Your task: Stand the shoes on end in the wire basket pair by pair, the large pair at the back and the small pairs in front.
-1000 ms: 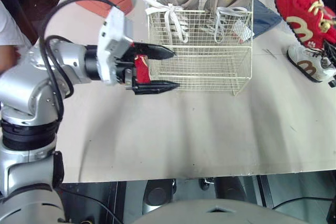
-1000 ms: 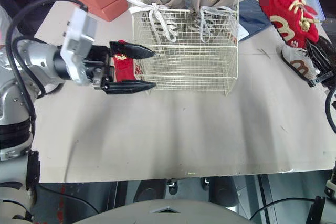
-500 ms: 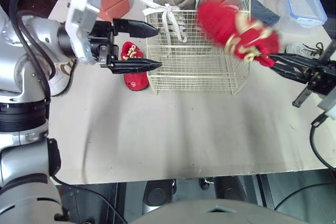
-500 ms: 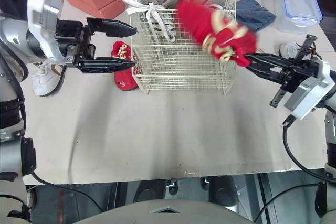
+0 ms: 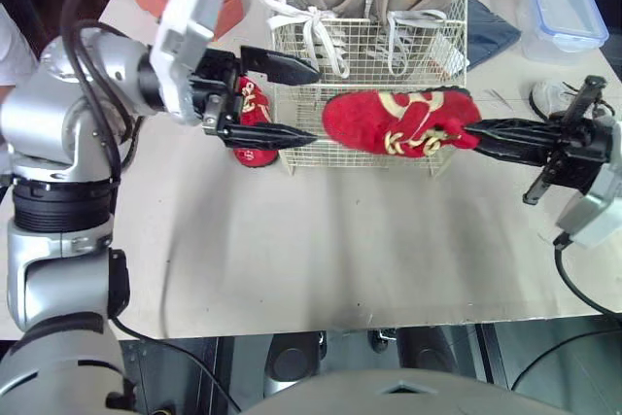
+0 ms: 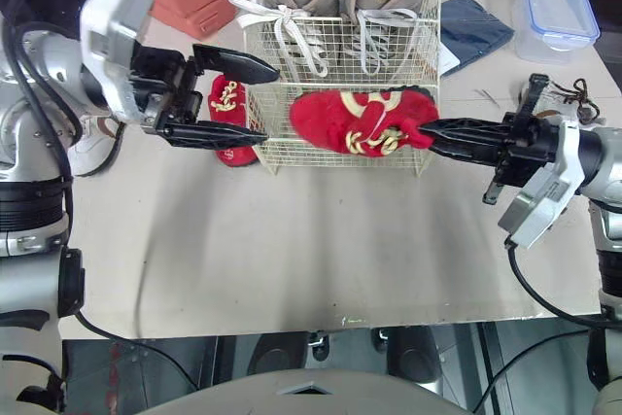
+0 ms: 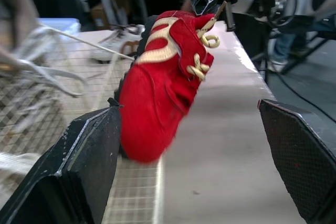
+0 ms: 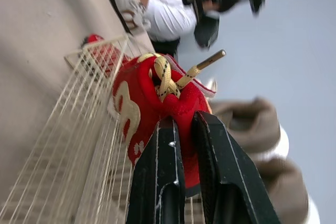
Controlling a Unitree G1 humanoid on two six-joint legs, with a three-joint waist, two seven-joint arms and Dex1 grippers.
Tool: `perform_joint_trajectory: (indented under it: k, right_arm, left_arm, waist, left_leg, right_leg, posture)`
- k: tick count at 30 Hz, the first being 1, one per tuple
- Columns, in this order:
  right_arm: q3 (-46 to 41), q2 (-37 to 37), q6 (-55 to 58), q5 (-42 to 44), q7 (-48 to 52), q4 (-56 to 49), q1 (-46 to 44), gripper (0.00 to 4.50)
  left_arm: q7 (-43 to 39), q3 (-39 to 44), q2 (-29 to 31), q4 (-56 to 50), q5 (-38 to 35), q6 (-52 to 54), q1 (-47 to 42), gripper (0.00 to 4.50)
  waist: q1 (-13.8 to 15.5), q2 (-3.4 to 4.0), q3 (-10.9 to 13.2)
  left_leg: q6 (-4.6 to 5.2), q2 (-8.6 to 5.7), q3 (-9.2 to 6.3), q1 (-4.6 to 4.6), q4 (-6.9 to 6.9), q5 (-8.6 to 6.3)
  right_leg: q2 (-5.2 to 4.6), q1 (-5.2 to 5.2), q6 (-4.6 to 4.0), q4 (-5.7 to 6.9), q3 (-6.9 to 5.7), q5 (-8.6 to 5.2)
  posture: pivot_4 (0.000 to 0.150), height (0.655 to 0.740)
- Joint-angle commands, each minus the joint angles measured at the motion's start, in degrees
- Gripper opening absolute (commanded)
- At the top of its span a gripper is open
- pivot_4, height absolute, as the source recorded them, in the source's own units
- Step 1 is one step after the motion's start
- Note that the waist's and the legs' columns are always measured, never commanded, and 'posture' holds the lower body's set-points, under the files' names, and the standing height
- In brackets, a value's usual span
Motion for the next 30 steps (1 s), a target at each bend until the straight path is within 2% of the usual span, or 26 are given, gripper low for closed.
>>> perform_joint_trajectory:
  k: [1,7,14,17,22,23,24,25,26,30]
  right_arm:
    - [0.85,-0.66,-4.47,0.21,-2.19,-1.58,-3.69,0.03]
    - [5.36,0.59,-8.62,-0.83,-4.24,-1.82,-9.57,0.03]
    - [6.93,0.31,-9.74,-1.91,-7.14,-1.05,-10.59,0.03]
    - [6.92,-0.33,-9.29,-1.99,-8.08,-0.87,-9.74,0.00]
    - [6.56,-1.17,-8.05,-1.93,-9.50,-0.82,-8.37,0.00]
    - [6.32,-1.27,-7.52,-1.94,-9.87,-0.78,-8.06,0.73]
    - [6.02,-1.29,-7.08,-2.00,-10.33,-0.73,-7.81,0.97]
    - [5.77,-1.25,-6.31,-2.07,-10.84,-0.78,-7.53,1.51]
    - [5.44,-1.19,-4.97,-1.93,-11.55,-0.70,-7.06,1.91]
    - [3.97,-0.59,2.17,0.70,-14.67,-1.24,-3.65,3.95]
  left_arm:
    - [-2.13,-1.00,-0.56,-0.19,0.44,-0.46,-2.82,4.50]
    - [-4.90,-5.00,-2.41,3.24,4.23,-2.35,-5.04,4.50]
    - [-8.09,-7.01,-2.93,4.44,5.85,-2.15,-5.47,4.50]
    - [-7.96,-6.16,-3.84,4.64,5.16,-1.59,-5.80,3.60]
    - [-7.03,-5.22,-4.47,4.38,4.97,-1.48,-5.06,1.37]
    - [-6.57,-4.89,-4.64,4.24,4.75,-1.37,-4.74,0.95]
    - [-5.78,-4.38,-4.99,4.16,4.35,-1.08,-4.46,0.71]
    - [-4.80,-3.68,-5.44,4.10,3.89,-0.78,-4.14,0.55]
    - [-3.44,-2.81,-6.17,4.08,3.46,-0.49,-3.80,0.55]
    - [2.14,0.81,-9.00,2.72,1.35,0.94,-1.45,0.55]
  waist:
    - [0.04,0.00,0.00]
    - [0.08,0.00,0.00]
    - [0.11,0.00,0.00]
    - [0.10,0.00,0.00]
    - [0.08,0.00,0.00]
    - [0.08,0.00,0.00]
    - [0.08,0.00,0.00]
    - [0.07,0.00,0.00]
    - [0.08,0.00,0.00]
    - [0.14,0.00,0.00]
  left_leg:
    - [0.00,0.00,0.00,-0.01,0.01,0.00]
    - [0.00,-0.02,0.00,-0.02,0.03,0.00]
    - [0.00,-0.01,0.02,-0.04,0.03,0.00]
    - [0.00,0.00,0.01,-0.04,0.04,0.00]
    - [0.00,0.00,0.00,-0.04,0.04,0.00]
    - [0.00,0.00,0.00,-0.04,0.03,0.00]
    - [0.00,0.01,0.00,-0.04,0.03,0.00]
    - [0.00,0.01,0.00,-0.04,0.04,0.00]
    - [0.00,0.01,0.01,-0.04,0.04,0.00]
    - [0.00,0.03,-0.02,-0.04,0.05,0.00]
  right_leg:
    - [0.00,0.00,0.00,-0.01,0.00,0.00]
    - [0.00,0.01,-0.01,-0.01,-0.02,0.01]
    - [0.00,-0.01,-0.03,-0.02,-0.02,0.02]
    - [-0.01,-0.01,-0.03,-0.01,-0.02,0.02]
    - [-0.01,-0.01,-0.03,-0.01,-0.01,0.02]
    - [-0.01,-0.01,-0.04,-0.01,0.00,0.02]
    - [-0.01,-0.01,-0.04,0.00,0.00,0.02]
    - [-0.01,-0.01,-0.04,-0.01,0.00,0.02]
    - [-0.01,-0.01,-0.04,-0.01,0.00,0.02]
    - [-0.03,0.00,-0.04,0.01,0.07,0.02]
  posture:
    - [0.150,0.6860]
    - [0.150,0.6860]
    - [0.150,0.6860]
    - [0.150,0.6860]
    - [0.150,0.6860]
    - [0.150,0.6860]
    - [0.150,0.6860]
    - [0.150,0.6860]
    - [0.150,0.6860]
    - [0.150,0.6860]
